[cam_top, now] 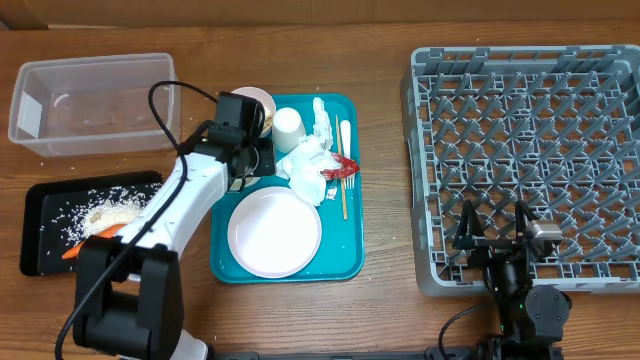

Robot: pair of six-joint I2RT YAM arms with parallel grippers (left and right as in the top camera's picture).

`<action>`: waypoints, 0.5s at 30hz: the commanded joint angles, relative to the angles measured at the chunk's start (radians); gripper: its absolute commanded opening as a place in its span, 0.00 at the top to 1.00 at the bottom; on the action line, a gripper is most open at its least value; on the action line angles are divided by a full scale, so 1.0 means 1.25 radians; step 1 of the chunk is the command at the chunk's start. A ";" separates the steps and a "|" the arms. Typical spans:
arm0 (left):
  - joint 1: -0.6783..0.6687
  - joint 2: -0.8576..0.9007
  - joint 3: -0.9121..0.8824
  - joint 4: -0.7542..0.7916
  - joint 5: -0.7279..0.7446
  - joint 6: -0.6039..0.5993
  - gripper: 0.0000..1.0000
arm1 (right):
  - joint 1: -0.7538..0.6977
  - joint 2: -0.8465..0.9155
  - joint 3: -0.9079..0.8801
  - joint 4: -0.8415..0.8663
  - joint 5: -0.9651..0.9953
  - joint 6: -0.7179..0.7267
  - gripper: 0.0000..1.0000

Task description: Sort waste into correct bins and load items into the dishwasher rack

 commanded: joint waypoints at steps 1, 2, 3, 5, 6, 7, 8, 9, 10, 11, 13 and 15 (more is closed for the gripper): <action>-0.005 0.012 0.009 0.004 -0.027 -0.008 0.89 | -0.002 -0.006 -0.008 0.005 0.003 -0.003 0.00; -0.006 0.012 0.009 0.001 -0.027 -0.008 0.81 | -0.002 -0.006 -0.008 0.005 0.003 -0.003 0.00; -0.006 0.012 0.011 -0.009 -0.027 -0.009 0.66 | -0.002 -0.006 -0.008 0.005 0.003 -0.003 0.00; -0.006 0.012 0.028 -0.045 -0.027 -0.008 0.39 | -0.002 -0.006 -0.008 0.005 0.003 -0.003 0.00; -0.006 0.012 0.052 -0.077 -0.033 -0.008 0.35 | -0.002 -0.006 -0.008 0.005 0.003 -0.003 0.00; -0.006 0.012 0.078 -0.100 -0.045 -0.008 0.33 | -0.002 -0.006 -0.008 0.005 0.003 -0.003 0.00; -0.005 0.012 0.099 -0.114 -0.055 -0.008 0.31 | -0.002 -0.006 -0.008 0.005 0.003 -0.003 0.00; -0.005 0.012 0.130 -0.128 -0.078 -0.007 0.25 | -0.002 -0.006 -0.008 0.005 0.003 -0.003 0.00; -0.005 0.012 0.161 -0.132 -0.095 0.006 0.24 | -0.002 -0.006 -0.008 0.005 0.003 -0.003 0.00; -0.005 0.012 0.178 -0.128 -0.095 0.028 0.24 | -0.002 -0.006 -0.008 0.005 0.003 -0.003 0.00; -0.005 0.012 0.202 -0.096 -0.115 0.077 0.24 | -0.002 -0.006 -0.008 0.005 0.003 -0.003 0.00; -0.004 0.015 0.203 -0.048 -0.158 0.107 0.25 | -0.002 -0.006 -0.008 0.005 0.003 -0.003 0.00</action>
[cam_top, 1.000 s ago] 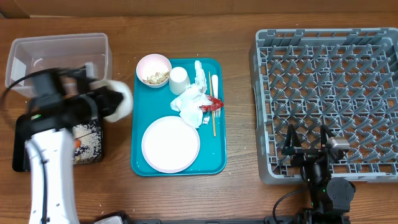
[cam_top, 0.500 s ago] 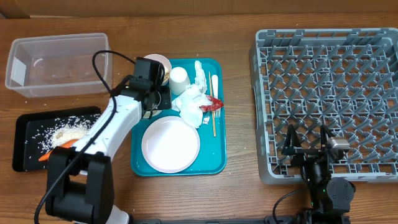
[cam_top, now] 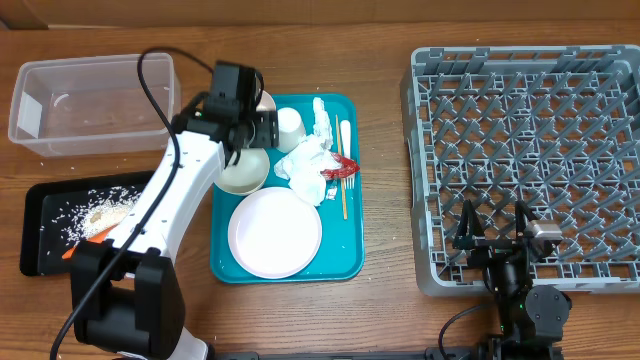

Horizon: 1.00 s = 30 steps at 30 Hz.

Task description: Sort waste into correct bins and load items into the dishwasher rack

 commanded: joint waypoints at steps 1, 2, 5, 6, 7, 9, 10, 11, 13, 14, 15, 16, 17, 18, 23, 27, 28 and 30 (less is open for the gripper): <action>-0.003 0.007 0.017 0.049 -0.085 0.082 0.24 | -0.002 -0.006 -0.008 0.004 0.002 -0.003 0.00; -0.001 0.010 0.017 0.060 -0.106 0.081 0.24 | -0.002 -0.006 -0.008 0.004 0.003 -0.003 0.00; 0.025 0.026 0.017 0.075 -0.107 0.031 0.23 | -0.002 -0.006 -0.008 0.004 0.003 -0.003 0.00; 0.044 0.031 0.020 0.077 -0.082 -0.004 0.24 | -0.002 -0.006 -0.008 0.004 0.003 -0.003 0.00; 0.054 0.034 0.024 0.078 -0.057 -0.006 0.24 | -0.002 -0.006 -0.008 0.004 0.003 -0.003 0.00; 0.081 0.041 0.052 0.063 0.005 -0.016 0.23 | -0.002 -0.006 -0.008 0.004 0.003 -0.003 0.00; 0.092 0.049 0.072 0.042 0.031 -0.023 0.22 | -0.002 -0.006 -0.008 0.004 0.003 -0.003 0.00; 0.107 0.067 0.110 0.002 0.086 -0.027 0.22 | -0.002 -0.006 -0.008 0.004 0.003 -0.003 0.00; 0.122 0.116 0.184 -0.076 0.141 -0.027 0.21 | -0.002 -0.006 -0.008 0.004 0.003 -0.003 0.00; 0.125 0.147 0.225 -0.119 0.145 -0.023 0.21 | -0.002 -0.006 -0.008 0.004 0.003 -0.003 0.00; 0.124 0.179 0.262 -0.155 0.145 -0.011 0.21 | -0.002 -0.006 -0.008 0.004 0.003 -0.003 0.00; 0.121 0.203 0.287 -0.178 0.144 -0.001 0.21 | -0.002 -0.006 -0.008 0.004 0.003 -0.003 0.00; 0.117 0.224 0.305 -0.192 0.143 0.005 0.21 | -0.002 -0.006 -0.008 0.004 0.003 -0.003 0.00; 0.115 0.248 0.320 -0.199 0.143 0.003 0.21 | -0.002 -0.006 -0.008 0.004 0.003 -0.003 0.00; 0.121 0.292 0.323 -0.174 0.081 -0.039 0.24 | -0.002 -0.006 -0.008 0.004 0.003 -0.003 0.00; 0.122 0.320 0.322 -0.185 0.016 -0.007 0.23 | -0.002 -0.006 -0.008 0.004 0.003 -0.003 0.00; 0.122 0.325 0.322 -0.190 0.015 -0.006 0.23 | -0.002 -0.006 -0.008 0.004 0.003 -0.003 0.00; 0.122 0.337 0.322 -0.190 0.018 -0.012 0.23 | -0.002 -0.006 -0.008 0.004 0.002 -0.003 0.00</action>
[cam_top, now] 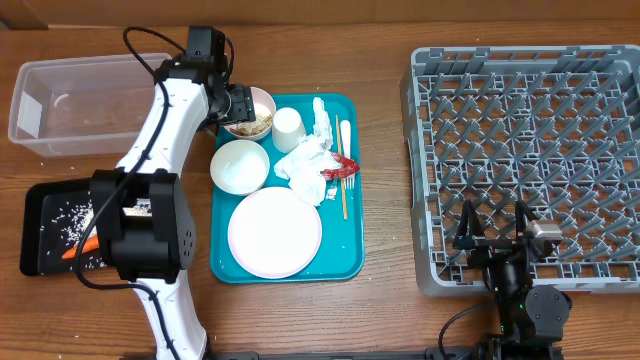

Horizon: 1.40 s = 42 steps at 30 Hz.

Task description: Sort waste into correct bins and load items into the dishwasher rack

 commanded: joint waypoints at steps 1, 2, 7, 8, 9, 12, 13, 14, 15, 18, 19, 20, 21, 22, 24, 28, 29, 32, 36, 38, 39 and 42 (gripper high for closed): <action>0.002 0.042 0.022 -0.002 -0.031 0.002 0.23 | -0.002 -0.006 -0.008 0.004 0.003 -0.003 0.00; 0.000 0.051 0.022 -0.002 -0.030 -0.003 0.24 | -0.002 -0.006 -0.008 0.004 0.003 -0.003 0.00; 0.001 0.063 0.022 0.007 -0.028 -0.009 0.27 | -0.002 -0.006 -0.008 0.004 0.003 -0.003 0.00; 0.001 0.063 0.022 0.008 -0.028 -0.009 0.30 | -0.002 -0.006 -0.008 0.004 0.003 -0.003 0.00; 0.001 0.063 0.022 0.008 -0.027 -0.009 0.36 | -0.002 -0.006 -0.008 0.004 0.003 -0.003 0.00; 0.001 0.064 0.022 0.007 -0.024 -0.013 0.48 | -0.002 -0.006 -0.008 0.004 0.003 -0.003 0.00; 0.001 0.064 0.022 0.007 -0.024 -0.016 0.48 | -0.002 -0.006 -0.008 0.004 0.003 -0.003 0.00; 0.001 0.065 0.022 0.007 -0.023 -0.020 0.49 | -0.002 -0.006 -0.008 0.004 0.003 -0.003 0.00; 0.001 0.068 0.022 0.007 -0.020 -0.022 0.49 | -0.002 -0.006 -0.008 0.004 0.003 -0.003 0.00; 0.001 0.074 0.022 0.005 -0.007 -0.043 0.58 | -0.002 -0.006 -0.008 0.004 0.003 -0.003 0.00; 0.001 0.074 0.022 0.005 -0.008 -0.045 0.62 | -0.002 -0.006 -0.008 0.004 0.003 -0.003 0.00; 0.001 0.074 0.022 0.007 -0.008 -0.045 0.65 | -0.002 -0.006 -0.008 0.004 0.003 -0.003 0.00; 0.001 0.074 0.022 0.007 -0.012 -0.045 0.68 | -0.002 -0.006 -0.008 0.004 0.003 -0.003 0.00; 0.002 0.074 0.022 0.007 -0.014 -0.045 0.72 | -0.002 -0.006 -0.008 0.004 0.003 -0.003 0.00; 0.002 0.074 0.022 0.007 -0.020 -0.045 0.78 | -0.002 -0.006 -0.008 0.004 0.003 -0.003 0.00; 0.002 0.073 0.024 0.007 -0.070 -0.048 0.87 | -0.002 -0.006 -0.008 0.004 0.003 -0.003 0.00; 0.002 0.073 0.026 0.006 -0.074 -0.047 0.89 | -0.002 -0.006 -0.008 0.004 0.003 -0.003 0.00; 0.002 0.073 0.043 0.003 -0.074 -0.047 0.96 | -0.002 -0.006 -0.008 0.004 0.003 -0.003 0.00; 0.002 0.072 0.099 -0.027 -0.073 -0.048 0.96 | -0.002 -0.006 -0.008 0.004 0.003 -0.003 0.00; 0.002 0.072 0.152 -0.066 -0.073 -0.048 0.96 | -0.002 -0.006 -0.008 0.004 0.003 -0.003 0.00; 0.002 0.072 0.189 -0.097 -0.073 -0.049 0.96 | -0.002 -0.006 -0.008 0.004 0.003 -0.003 0.00; 0.002 0.072 0.299 -0.191 -0.073 -0.081 0.96 | -0.002 -0.006 -0.008 0.004 0.003 -0.003 0.00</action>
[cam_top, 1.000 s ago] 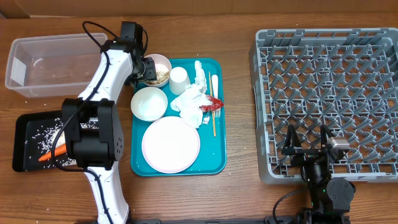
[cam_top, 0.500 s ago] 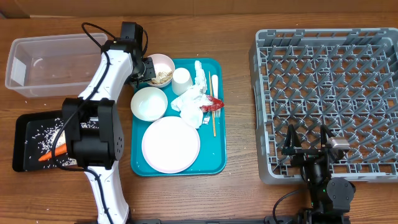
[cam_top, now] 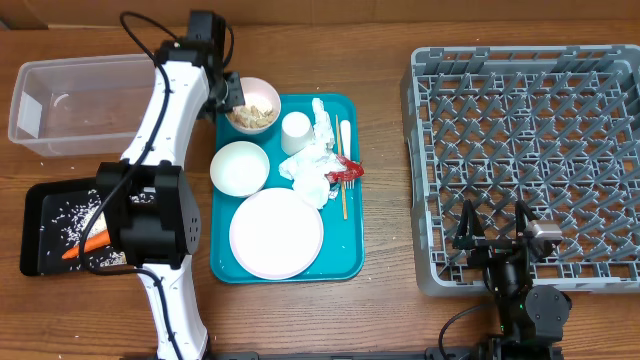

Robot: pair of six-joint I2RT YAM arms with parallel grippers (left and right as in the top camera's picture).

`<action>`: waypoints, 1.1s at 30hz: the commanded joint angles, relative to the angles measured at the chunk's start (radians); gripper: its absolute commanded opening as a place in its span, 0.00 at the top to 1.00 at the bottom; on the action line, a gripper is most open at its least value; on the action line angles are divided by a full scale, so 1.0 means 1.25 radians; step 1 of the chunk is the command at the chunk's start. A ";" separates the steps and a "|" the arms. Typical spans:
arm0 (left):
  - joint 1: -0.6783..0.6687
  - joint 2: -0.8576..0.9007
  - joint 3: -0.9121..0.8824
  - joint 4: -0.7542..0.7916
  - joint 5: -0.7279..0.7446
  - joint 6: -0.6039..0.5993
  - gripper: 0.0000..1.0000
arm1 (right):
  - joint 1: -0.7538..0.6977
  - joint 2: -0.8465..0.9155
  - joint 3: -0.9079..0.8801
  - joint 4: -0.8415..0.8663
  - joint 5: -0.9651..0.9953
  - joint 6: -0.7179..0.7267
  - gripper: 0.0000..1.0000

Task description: Sort waste into correct bins and load items into the dishwasher rack

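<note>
My left gripper [cam_top: 230, 96] sits at the left rim of a white bowl of food scraps [cam_top: 257, 104] at the teal tray's [cam_top: 340, 262] top left corner, and looks shut on that rim. On the tray lie an empty white bowl [cam_top: 240, 167], a white plate [cam_top: 277, 236], a white cup [cam_top: 297, 128], crumpled tissue [cam_top: 312, 172], a red scrap [cam_top: 346, 172] and wooden chopsticks [cam_top: 343, 190]. The grey dishwasher rack [cam_top: 530, 130] stands at the right. My right gripper [cam_top: 493, 228] rests open at the rack's front edge.
A clear plastic bin [cam_top: 90, 105] stands at the far left. In front of it lies a black tray [cam_top: 40, 205] with rice and an orange piece. The left arm's white links stretch from the near edge up past the black tray.
The left gripper and the bowl of food scraps have shifted a little toward the far edge. The cup and tissue sit slightly further right. The right arm has not moved.
The left gripper was over the tray's left side, hiding what it held. Then it was at an empty white bowl on the tray's left. Then that bowl stood free and the gripper was at the food bowl's rim, where it still is.
</note>
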 commanded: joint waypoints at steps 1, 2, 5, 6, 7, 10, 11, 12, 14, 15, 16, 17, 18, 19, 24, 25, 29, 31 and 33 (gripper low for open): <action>0.002 -0.002 0.155 -0.089 -0.010 -0.047 0.96 | -0.001 -0.006 -0.008 0.005 0.003 -0.003 0.00; 0.002 -0.003 0.204 -0.134 -0.011 -0.055 0.96 | -0.001 -0.006 -0.008 0.005 0.003 -0.003 0.00; 0.012 -0.009 0.327 -0.269 -0.050 -0.076 0.96 | -0.001 -0.006 -0.008 0.005 0.002 -0.003 0.00; 0.017 -0.010 0.356 -0.311 -0.067 -0.082 0.96 | -0.001 -0.006 -0.008 0.005 0.003 -0.003 0.00; 0.027 -0.011 0.390 -0.366 -0.088 -0.089 0.96 | -0.001 -0.006 -0.008 0.005 0.003 -0.003 0.00; 0.075 -0.014 0.475 -0.504 -0.082 -0.096 0.96 | -0.001 -0.006 -0.008 0.005 0.002 -0.003 0.00; 0.089 -0.017 0.485 -0.515 -0.072 -0.094 0.96 | -0.001 -0.006 -0.008 0.005 0.003 -0.003 0.00; 0.107 -0.029 0.485 -0.515 -0.033 -0.068 0.96 | -0.001 -0.006 -0.008 0.005 0.002 -0.003 0.00; 0.155 -0.060 0.485 -0.515 0.077 -0.058 0.96 | -0.001 -0.006 -0.008 0.005 0.003 -0.003 0.00; 0.179 -0.079 0.485 -0.515 0.114 -0.043 0.96 | -0.001 -0.006 -0.008 0.005 0.003 -0.003 0.00; 0.195 -0.094 0.481 -0.515 0.117 -0.041 0.96 | -0.001 -0.006 -0.008 0.005 0.003 -0.003 0.00; 0.217 -0.122 0.469 -0.515 0.116 -0.042 0.96 | -0.001 -0.006 -0.008 0.005 0.003 -0.003 0.00; 0.247 -0.169 0.443 -0.515 0.116 -0.039 0.96 | -0.001 -0.006 -0.008 0.005 0.003 -0.003 0.00; 0.277 -0.227 0.398 -0.515 0.109 -0.039 0.96 | -0.001 -0.006 -0.008 0.005 0.003 -0.003 0.00; 0.378 -0.388 0.207 -0.515 0.025 -0.074 0.96 | -0.001 -0.006 -0.008 0.005 0.003 -0.003 0.00; 0.416 -0.420 0.151 -0.514 0.013 -0.089 0.96 | -0.001 -0.006 -0.008 0.005 0.002 -0.003 0.00; 0.552 -0.444 0.032 -0.485 -0.037 -0.131 0.96 | -0.001 -0.006 -0.008 0.005 0.003 -0.003 0.00; 0.595 -0.444 -0.026 -0.445 -0.130 -0.189 0.96 | -0.001 -0.006 -0.008 0.005 0.003 -0.003 0.00; 0.605 -0.439 -0.067 -0.442 -0.251 -0.264 0.96 | -0.001 -0.006 -0.008 0.005 0.003 -0.003 0.00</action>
